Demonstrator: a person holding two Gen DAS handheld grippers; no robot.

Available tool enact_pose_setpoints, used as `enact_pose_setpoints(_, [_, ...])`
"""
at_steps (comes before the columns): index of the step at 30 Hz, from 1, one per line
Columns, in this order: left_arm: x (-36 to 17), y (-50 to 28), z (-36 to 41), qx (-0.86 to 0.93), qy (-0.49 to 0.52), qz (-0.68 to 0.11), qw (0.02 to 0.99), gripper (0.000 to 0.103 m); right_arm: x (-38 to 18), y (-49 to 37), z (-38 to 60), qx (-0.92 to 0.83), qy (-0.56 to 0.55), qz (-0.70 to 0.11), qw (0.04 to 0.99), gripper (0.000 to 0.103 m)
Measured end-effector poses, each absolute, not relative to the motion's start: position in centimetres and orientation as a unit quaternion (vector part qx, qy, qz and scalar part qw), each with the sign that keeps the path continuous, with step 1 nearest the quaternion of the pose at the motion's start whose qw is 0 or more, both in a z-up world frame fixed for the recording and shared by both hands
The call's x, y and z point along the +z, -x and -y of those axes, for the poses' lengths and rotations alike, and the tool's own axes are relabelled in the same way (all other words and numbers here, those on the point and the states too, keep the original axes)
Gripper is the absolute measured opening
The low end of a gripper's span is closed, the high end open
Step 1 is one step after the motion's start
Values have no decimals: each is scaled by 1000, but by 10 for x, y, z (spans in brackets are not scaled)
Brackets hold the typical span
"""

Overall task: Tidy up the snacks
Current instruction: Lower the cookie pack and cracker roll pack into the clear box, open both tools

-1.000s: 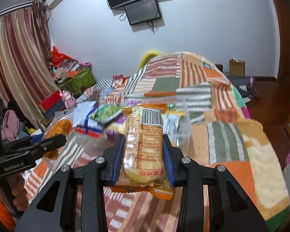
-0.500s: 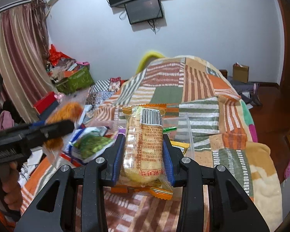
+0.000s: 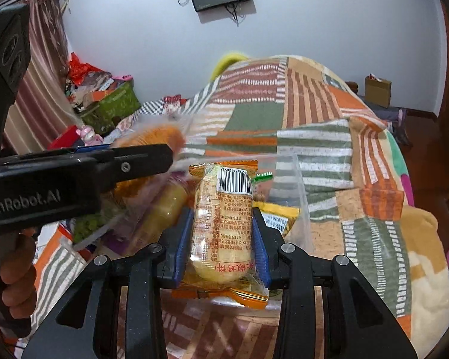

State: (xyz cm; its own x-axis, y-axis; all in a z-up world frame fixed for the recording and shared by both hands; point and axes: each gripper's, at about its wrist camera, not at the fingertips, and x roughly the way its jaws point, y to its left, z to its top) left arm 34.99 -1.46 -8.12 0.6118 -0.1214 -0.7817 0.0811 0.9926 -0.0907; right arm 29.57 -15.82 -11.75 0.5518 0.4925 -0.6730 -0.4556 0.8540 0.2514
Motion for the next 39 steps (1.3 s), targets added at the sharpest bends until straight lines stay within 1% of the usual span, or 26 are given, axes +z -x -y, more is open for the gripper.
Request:
enact_pose_setpoints(3, [-88,-350,20,-56,11,-435,899,56,-118,-294,162,265,-14,-390,882,35])
enact_pose_setpoints(5, [-89,-349,23,-54,4,-432,900,57,-118,-295,164,261,-11,-394,881,44])
enact_pose_setpoints(7, [-90,-348,27,-55,-1,-433,900,61,-117,-294,169,260,-18,-394,881,48])
enact_pose_setpoints(12, [-87,-346,25,-60,5,-433,900,64,-110,-293,175,261,-23,-387,884,49])
enact_pose_setpoints(20, [-67,-328,15,-58,21,-409,910,65,-88,-278,180,255,-10,-359,898,49])
enact_pose_setpoints(31, [-36,-266,-1,-58,39,-363,929,65,-63,-241,186,254,2,-329,910,49])
enact_pose_setpoints(36, [-17,-217,-10,-53,58,-311,947,65,-40,-208,192,266,-2,-295,918,49])
enact_pose_setpoints(37, [-13,-208,-11,-53,61,-301,950,67,-34,-200,193,268,0,-286,920,50])
enact_pose_setpoints(39, [-6,-190,-13,-49,65,-278,957,72,-25,-186,195,270,2,-269,925,58])
